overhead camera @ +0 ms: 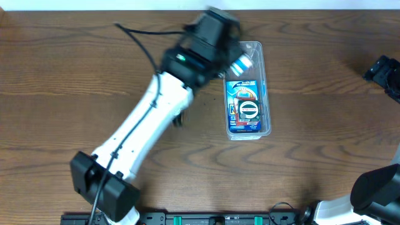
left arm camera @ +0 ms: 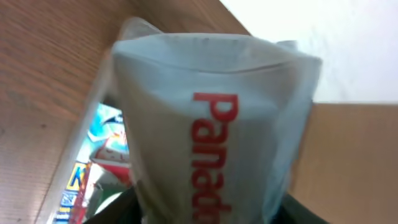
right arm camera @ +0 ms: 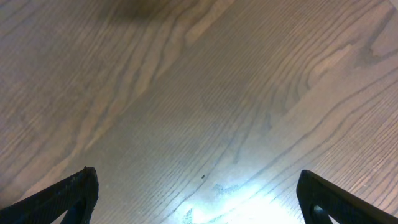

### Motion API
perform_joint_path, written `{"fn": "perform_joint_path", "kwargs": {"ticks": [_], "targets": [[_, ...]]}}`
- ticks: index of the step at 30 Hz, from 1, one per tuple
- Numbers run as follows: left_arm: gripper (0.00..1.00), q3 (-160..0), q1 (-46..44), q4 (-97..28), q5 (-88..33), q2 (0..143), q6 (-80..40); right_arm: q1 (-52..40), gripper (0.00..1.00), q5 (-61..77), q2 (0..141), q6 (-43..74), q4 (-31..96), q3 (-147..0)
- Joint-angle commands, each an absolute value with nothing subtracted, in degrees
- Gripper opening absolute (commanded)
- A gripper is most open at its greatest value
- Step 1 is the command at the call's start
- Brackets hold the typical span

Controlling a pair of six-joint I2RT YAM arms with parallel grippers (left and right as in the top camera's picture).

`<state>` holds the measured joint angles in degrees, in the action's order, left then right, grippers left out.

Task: Pack container
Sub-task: 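Carry the white box over the container and lower it in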

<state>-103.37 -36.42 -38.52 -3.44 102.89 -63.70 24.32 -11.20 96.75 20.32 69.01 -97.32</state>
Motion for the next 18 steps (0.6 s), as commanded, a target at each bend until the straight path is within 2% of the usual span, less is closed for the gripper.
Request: {"fn": "perform_joint_path", "kwargs": {"ticks": [1, 6, 13, 18], "targets": [[0.53, -104.6, -40.8, -38.1, 10.0, 103.5, -58.2, 24.7, 0.99, -11.8, 96.3, 19.8, 69.0, -97.4], [0.57, -104.6, -43.7, -34.7, 12.6, 106.2, -50.1, 24.7, 0.99, -11.8, 96.3, 19.8, 69.0, -97.4], [0.58, -104.6, -42.6, -29.2, 12.7, 112.7, -39.1, 24.7, 0.99, -11.8, 96.3, 19.8, 69.0, -97.4], [0.58, -104.6, -41.0, -29.8, 12.7, 115.5, -37.1, 24.7, 0.99, -11.8, 96.3, 19.8, 69.0, -97.4]]}}
